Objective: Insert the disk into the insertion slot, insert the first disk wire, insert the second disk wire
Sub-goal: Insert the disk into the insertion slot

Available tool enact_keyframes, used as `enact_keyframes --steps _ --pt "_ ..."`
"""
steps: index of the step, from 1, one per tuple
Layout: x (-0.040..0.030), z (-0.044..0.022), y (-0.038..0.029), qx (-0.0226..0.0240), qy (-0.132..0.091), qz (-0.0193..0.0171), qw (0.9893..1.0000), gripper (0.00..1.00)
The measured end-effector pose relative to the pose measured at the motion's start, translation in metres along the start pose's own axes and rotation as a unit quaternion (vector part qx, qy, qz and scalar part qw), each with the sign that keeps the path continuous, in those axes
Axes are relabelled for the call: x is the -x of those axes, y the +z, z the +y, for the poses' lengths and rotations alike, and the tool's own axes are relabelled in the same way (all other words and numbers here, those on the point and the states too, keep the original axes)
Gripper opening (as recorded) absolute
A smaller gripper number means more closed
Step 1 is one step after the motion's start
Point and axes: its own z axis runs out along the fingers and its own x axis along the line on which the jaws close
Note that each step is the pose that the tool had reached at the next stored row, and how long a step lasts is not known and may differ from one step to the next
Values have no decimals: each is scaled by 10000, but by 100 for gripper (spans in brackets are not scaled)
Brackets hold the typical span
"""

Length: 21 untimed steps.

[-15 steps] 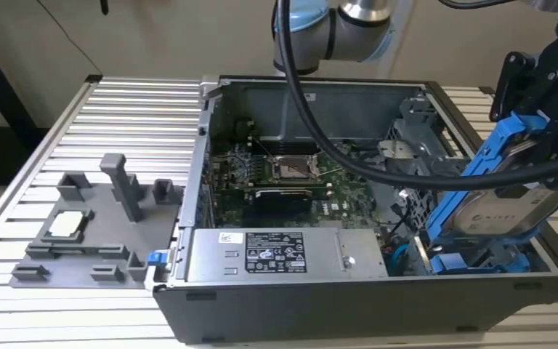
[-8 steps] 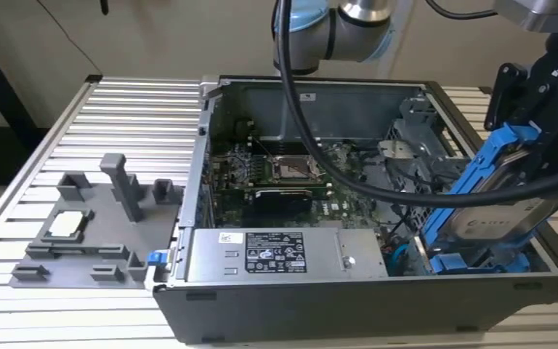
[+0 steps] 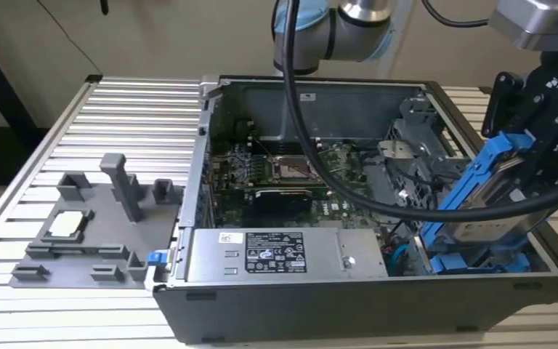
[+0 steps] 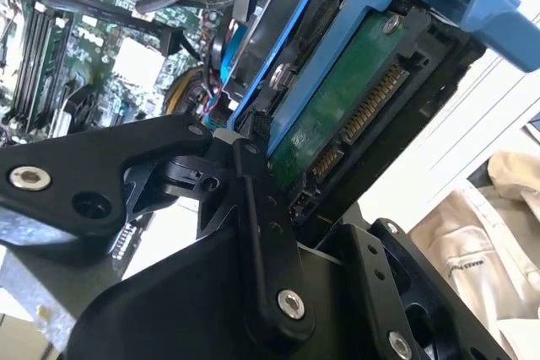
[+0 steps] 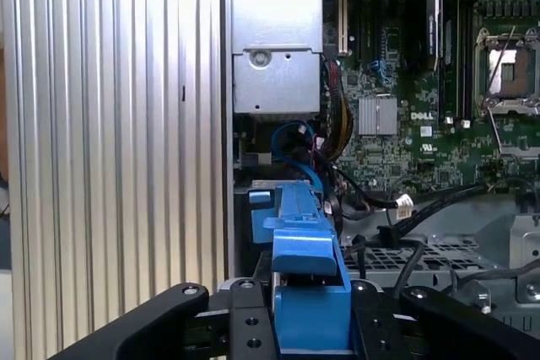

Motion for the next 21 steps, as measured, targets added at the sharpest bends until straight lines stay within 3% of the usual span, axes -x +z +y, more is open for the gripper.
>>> enact_keyframes --steps 5,15,21 --pt "5 -30 39 2 -3 -111 9999 33" --pt "4 -86 162 2 -5 -172 9999 33" --pt "-14 -112 211 3 -4 -171 9999 33"
